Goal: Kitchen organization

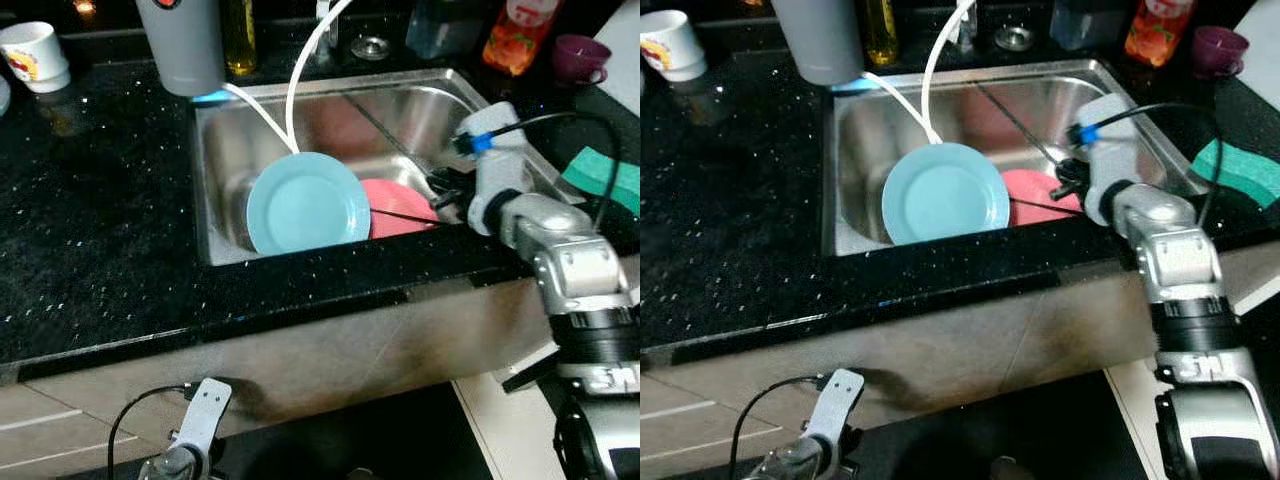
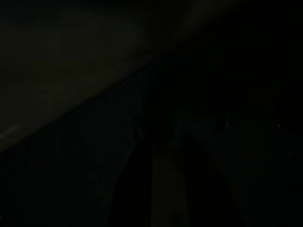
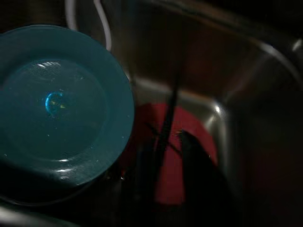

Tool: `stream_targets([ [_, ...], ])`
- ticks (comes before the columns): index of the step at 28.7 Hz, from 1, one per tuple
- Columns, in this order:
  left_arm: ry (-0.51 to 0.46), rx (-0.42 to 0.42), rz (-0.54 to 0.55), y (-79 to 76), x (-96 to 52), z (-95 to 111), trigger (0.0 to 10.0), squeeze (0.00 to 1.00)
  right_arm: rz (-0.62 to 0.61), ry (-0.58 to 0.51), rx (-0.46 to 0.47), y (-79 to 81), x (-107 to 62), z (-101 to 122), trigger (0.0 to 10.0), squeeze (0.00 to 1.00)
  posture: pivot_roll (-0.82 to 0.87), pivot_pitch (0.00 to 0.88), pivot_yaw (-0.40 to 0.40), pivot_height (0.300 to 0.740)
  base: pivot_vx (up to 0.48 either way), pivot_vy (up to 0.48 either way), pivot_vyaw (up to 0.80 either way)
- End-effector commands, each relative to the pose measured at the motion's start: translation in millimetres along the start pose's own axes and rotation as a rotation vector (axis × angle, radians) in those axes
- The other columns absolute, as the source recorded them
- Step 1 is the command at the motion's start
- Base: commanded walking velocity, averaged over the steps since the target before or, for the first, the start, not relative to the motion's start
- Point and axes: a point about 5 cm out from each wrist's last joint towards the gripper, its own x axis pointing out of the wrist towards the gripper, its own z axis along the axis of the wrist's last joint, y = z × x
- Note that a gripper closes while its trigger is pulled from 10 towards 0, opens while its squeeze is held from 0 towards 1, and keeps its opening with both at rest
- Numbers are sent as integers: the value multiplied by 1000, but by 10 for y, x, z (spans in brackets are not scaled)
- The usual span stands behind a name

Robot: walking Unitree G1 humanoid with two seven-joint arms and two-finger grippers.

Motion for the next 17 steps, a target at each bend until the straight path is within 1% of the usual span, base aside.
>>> stream_targets([
  [1,60,3,-6,16,-32,-156,10000,0,-15,0,-13,-12,13,-13,10000,1000,45,149,-44,740,0,0,0],
  [4,72,5,-15,23,-34,-161,10000,0,-46,-38,-10,-13,45,36,10000,1000,43,149,-42,740,0,0,0],
  [6,80,-2,-14,34,-36,-164,10000,0,-86,-91,43,-33,53,75,10000,1000,43,149,-42,740,0,0,0],
  [7,82,-5,-14,37,-37,-165,10000,0,-92,-134,107,-54,38,100,10000,0,44,150,-42,740,0,0,0],
  [8,82,-5,-14,37,-37,-165,10000,0,-92,-134,107,-54,38,100,10000,0,44,150,-42,740,0,0,0],
  [9,83,-11,-12,47,-38,-162,10000,0,-73,-212,235,-72,6,137,10000,0,44,149,-38,740,0,0,0],
  [10,83,-13,-10,53,-38,-159,10000,0,-26,-263,328,-54,-22,159,10000,0,43,147,-37,740,0,0,0],
  [11,83,-13,-10,53,-38,-159,10000,0,-26,-263,328,-54,-22,159,10000,0,43,147,-37,740,0,0,0],
  [12,80,-13,-3,64,-39,-151,10000,0,127,-373,473,51,-104,216,10000,0,41,144,-35,740,0,0,0],
  [14,81,-10,5,76,-39,-144,10000,0,250,-450,548,149,-186,245,10000,0,39,141,-32,740,0,0,0],
  [16,87,1,16,90,-39,-139,10000,0,341,-508,615,214,-266,253,10000,0,39,140,-28,740,0,0,0],
  [17,87,1,16,90,-39,-139,10000,0,341,-508,615,214,-266,253,10000,0,39,140,-28,740,0,0,0],
])
